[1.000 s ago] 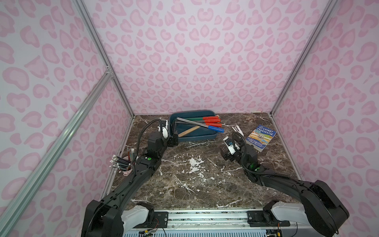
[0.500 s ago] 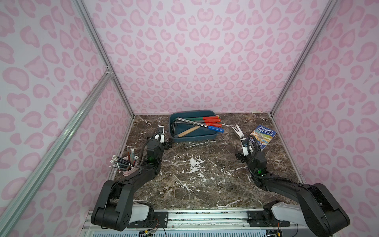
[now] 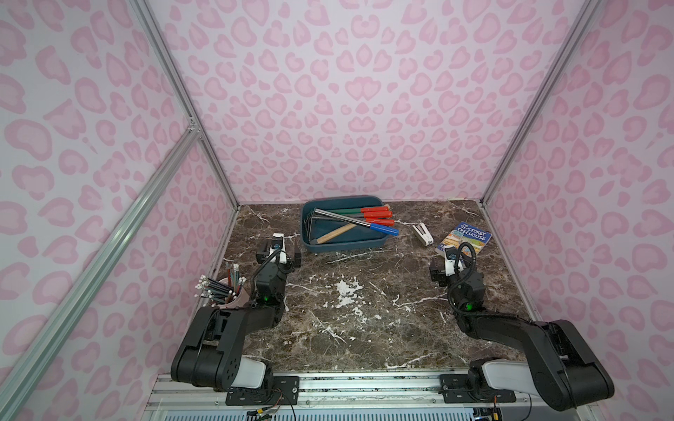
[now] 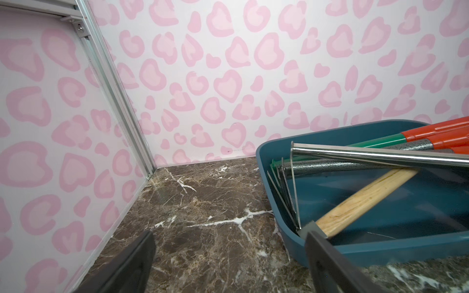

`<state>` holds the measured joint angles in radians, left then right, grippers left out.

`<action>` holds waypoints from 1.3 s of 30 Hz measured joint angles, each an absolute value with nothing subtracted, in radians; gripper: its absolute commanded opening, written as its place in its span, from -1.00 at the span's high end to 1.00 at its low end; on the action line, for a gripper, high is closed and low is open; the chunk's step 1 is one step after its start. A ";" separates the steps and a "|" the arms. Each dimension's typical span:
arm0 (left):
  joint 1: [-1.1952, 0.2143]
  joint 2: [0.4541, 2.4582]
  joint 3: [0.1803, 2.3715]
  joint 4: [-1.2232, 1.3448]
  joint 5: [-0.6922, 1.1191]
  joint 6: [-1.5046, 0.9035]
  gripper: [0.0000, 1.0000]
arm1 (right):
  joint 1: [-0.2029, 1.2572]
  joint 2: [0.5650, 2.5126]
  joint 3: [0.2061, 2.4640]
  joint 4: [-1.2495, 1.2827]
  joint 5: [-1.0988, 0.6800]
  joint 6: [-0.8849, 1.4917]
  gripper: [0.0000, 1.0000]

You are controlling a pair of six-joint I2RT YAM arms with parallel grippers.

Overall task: Put the small hoe into the storage box
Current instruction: Reset both arms

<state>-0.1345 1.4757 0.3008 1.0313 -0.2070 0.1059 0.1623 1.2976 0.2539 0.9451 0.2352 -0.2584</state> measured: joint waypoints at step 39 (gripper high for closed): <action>-0.092 1.558 0.227 1.270 -0.207 0.026 -0.91 | 0.007 1.551 0.213 1.357 0.123 -0.018 -0.98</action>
<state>-0.0917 1.5581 0.2268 1.2697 -0.2070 0.0261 0.0074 1.5509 0.2131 1.3567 0.1234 -0.0181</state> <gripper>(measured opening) 0.958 0.987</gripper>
